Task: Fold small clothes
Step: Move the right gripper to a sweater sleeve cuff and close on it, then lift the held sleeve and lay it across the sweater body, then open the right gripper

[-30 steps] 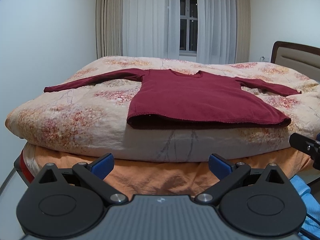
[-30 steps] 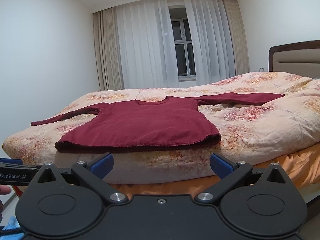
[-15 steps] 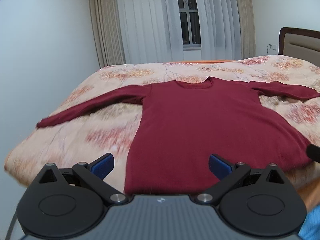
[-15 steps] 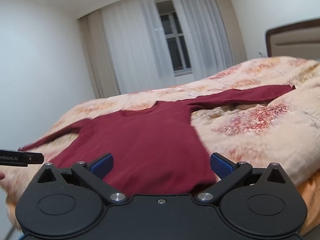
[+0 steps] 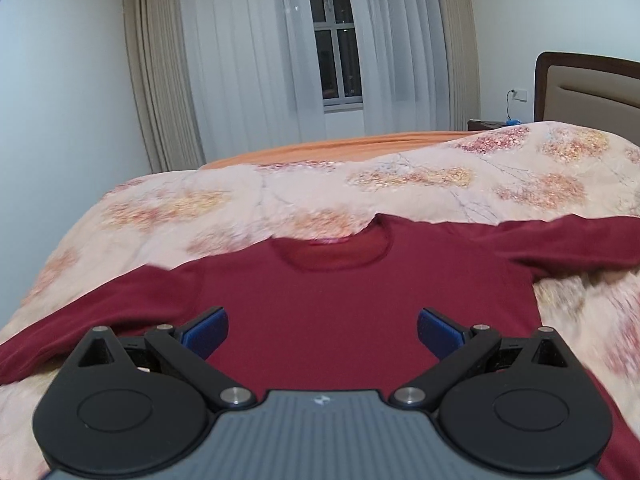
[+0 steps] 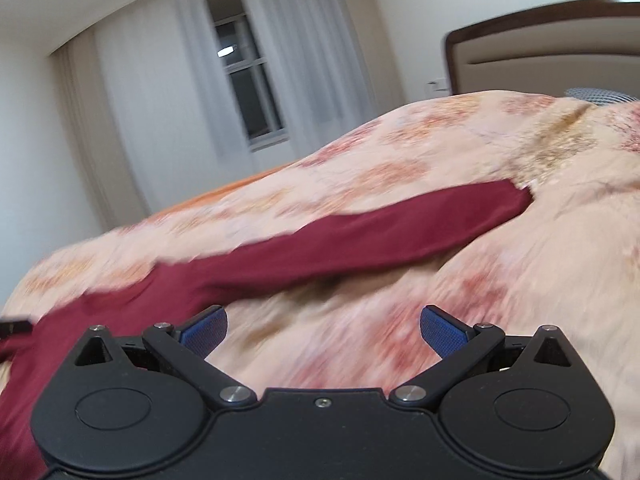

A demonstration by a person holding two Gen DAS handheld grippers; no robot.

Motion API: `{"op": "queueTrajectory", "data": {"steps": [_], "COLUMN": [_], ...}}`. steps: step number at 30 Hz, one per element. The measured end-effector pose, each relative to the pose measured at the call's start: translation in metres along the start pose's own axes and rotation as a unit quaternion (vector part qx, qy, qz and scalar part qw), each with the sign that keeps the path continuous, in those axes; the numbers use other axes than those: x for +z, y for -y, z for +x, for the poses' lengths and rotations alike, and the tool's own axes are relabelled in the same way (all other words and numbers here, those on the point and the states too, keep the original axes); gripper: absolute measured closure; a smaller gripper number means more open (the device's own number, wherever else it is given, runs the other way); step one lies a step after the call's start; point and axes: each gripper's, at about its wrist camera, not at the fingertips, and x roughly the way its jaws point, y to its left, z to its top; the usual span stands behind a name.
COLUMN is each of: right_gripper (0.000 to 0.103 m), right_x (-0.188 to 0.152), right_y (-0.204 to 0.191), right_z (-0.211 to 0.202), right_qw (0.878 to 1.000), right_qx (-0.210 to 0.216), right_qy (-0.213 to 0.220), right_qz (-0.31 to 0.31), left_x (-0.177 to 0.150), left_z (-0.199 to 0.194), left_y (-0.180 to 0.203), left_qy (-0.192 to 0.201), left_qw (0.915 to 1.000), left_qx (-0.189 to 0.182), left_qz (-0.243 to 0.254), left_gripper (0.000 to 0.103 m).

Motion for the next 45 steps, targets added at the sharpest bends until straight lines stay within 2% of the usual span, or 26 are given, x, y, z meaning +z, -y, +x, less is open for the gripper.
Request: {"op": "queueTrajectory", "data": {"steps": [6,9,14,21,23,24,29,34,40,45], "right_gripper": [0.001,0.007,0.024,0.062,0.079,0.095,0.098,0.098,0.098,0.098], "right_x": [0.035,0.045,0.059,0.074,0.075,0.075,0.087,0.126,0.173,0.179], "right_y": [0.063,0.086,0.122,0.156,0.163,0.164,0.151,0.105,-0.005,-0.12], "right_z": [0.068,0.093,0.123,0.144,0.147,0.147,0.137,0.122,0.113,0.112], "right_qw": [0.995,0.991,0.98,0.963,0.959,0.959,0.968,0.982,0.997,0.992], "right_qx": [-0.045,-0.087,-0.152,-0.234,-0.245,-0.245,-0.213,-0.162,-0.058,0.05], "right_qy": [0.002,0.015,0.022,0.022,0.014,0.01,0.018,0.039,0.057,0.061], "right_qz": [0.086,0.098,0.13,0.134,0.143,0.146,0.128,0.084,-0.017,-0.098], "left_x": [0.008,0.001,-0.012,-0.018,-0.018,-0.017,-0.01,0.005,0.023,0.031], "left_z": [0.069,0.088,0.1,0.103,0.102,0.101,0.097,0.093,0.078,0.067], "left_y": [0.027,0.034,0.036,0.036,0.037,0.037,0.034,0.019,-0.012,-0.053], "left_qy": [-0.019,-0.033,-0.054,-0.065,-0.066,-0.067,-0.067,-0.071,-0.049,-0.035], "left_qw": [0.9991,0.9983,0.9968,0.9946,0.9944,0.9943,0.9933,0.9893,0.991,0.9896], "left_qx": [-0.024,-0.033,-0.043,-0.067,-0.068,-0.07,-0.082,-0.106,-0.085,-0.06], "left_qz": [-0.028,-0.035,-0.04,-0.046,-0.045,-0.044,-0.046,-0.072,-0.091,-0.126], "left_gripper": [0.0,0.0,0.0,0.0,0.0,0.0,0.0,0.001,0.001,0.0]}}
